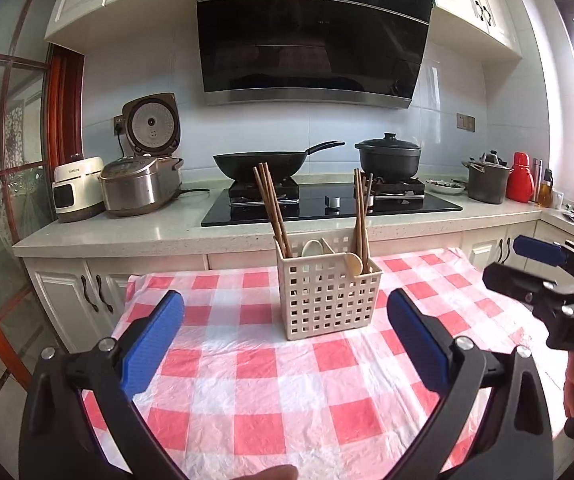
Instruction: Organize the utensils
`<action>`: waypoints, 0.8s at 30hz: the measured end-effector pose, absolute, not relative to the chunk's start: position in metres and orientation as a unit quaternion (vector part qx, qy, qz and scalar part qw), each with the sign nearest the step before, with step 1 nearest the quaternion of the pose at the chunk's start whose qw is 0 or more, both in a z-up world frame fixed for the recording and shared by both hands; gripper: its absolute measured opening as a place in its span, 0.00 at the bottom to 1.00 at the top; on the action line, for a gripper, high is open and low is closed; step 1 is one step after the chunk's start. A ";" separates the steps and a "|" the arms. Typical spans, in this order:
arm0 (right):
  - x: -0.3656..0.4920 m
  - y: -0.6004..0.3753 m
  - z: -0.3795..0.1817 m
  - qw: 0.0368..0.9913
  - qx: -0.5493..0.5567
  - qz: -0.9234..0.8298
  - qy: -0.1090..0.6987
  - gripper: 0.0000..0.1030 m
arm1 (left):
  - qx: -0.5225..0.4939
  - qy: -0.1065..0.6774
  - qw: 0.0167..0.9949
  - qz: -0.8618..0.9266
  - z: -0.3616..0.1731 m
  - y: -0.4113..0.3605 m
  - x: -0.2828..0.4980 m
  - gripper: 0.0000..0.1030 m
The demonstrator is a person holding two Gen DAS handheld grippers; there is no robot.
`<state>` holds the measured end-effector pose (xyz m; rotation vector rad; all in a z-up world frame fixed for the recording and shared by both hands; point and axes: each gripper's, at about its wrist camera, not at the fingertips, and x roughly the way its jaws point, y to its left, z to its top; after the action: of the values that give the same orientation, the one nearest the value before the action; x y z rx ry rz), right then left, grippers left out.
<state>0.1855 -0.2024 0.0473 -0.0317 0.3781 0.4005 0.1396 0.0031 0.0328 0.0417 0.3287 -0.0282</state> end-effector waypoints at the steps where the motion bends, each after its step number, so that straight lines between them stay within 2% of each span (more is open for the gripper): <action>1: 0.184 -0.202 0.047 0.962 -0.017 0.198 0.186 0.82 | 0.019 0.164 0.986 -0.017 0.033 0.003 0.139 0.95; 24: 0.179 -0.204 0.040 0.962 -0.025 0.193 0.194 0.82 | 0.010 0.174 0.984 -0.032 0.031 -0.002 0.140 0.95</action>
<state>0.1786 -0.2035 0.0398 -0.0497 0.3936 0.3901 0.1405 -0.0017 0.0314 0.0202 0.3500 -0.0638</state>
